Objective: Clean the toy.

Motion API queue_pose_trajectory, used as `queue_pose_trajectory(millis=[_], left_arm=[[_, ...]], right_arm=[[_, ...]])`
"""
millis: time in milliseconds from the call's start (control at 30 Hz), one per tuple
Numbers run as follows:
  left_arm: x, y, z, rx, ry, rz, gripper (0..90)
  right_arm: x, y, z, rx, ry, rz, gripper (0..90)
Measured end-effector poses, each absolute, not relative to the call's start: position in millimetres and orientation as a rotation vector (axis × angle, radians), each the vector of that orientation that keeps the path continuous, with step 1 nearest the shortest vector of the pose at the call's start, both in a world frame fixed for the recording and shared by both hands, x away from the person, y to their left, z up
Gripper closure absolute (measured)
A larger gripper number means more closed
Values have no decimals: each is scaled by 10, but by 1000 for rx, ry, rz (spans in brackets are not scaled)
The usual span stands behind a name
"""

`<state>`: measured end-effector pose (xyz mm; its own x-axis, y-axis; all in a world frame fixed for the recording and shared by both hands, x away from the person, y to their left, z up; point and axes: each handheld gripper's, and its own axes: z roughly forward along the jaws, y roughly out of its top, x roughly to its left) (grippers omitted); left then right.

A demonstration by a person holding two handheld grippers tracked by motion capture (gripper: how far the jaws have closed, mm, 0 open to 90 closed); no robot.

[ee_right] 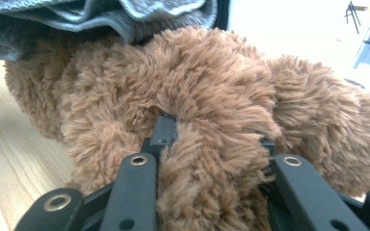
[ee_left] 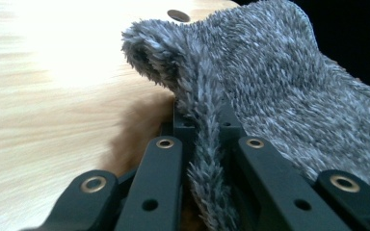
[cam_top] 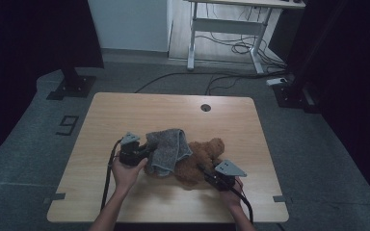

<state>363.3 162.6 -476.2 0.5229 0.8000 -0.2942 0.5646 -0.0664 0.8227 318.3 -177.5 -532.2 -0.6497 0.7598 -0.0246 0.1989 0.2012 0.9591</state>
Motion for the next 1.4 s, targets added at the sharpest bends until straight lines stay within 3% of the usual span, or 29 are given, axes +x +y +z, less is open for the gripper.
queue_pose_trajectory(millis=[400, 667, 1033, 1233, 1400], left_arm=[[3622, 1929, -5023, 1767, 1282, 275, 840], [3574, 1769, -4576, 1703, 1152, 261, 843], [3789, 388, -4250, 1830, 895, 135, 841], [3996, -260, -4265, 1890, 890, 60, 837], [4135, -345, -4541, 2023, 980, 202, 839]], right_arm=[[3212, -1821, -5342, 936, 1980, 1508, 657], [3225, -1837, -5345, 948, 1978, 1525, 657], [3203, -1831, -5345, 953, 1975, 1529, 654], [3188, -1833, -5353, 947, 1969, 1527, 653], [3177, -1836, -5358, 941, 1966, 1523, 651]])
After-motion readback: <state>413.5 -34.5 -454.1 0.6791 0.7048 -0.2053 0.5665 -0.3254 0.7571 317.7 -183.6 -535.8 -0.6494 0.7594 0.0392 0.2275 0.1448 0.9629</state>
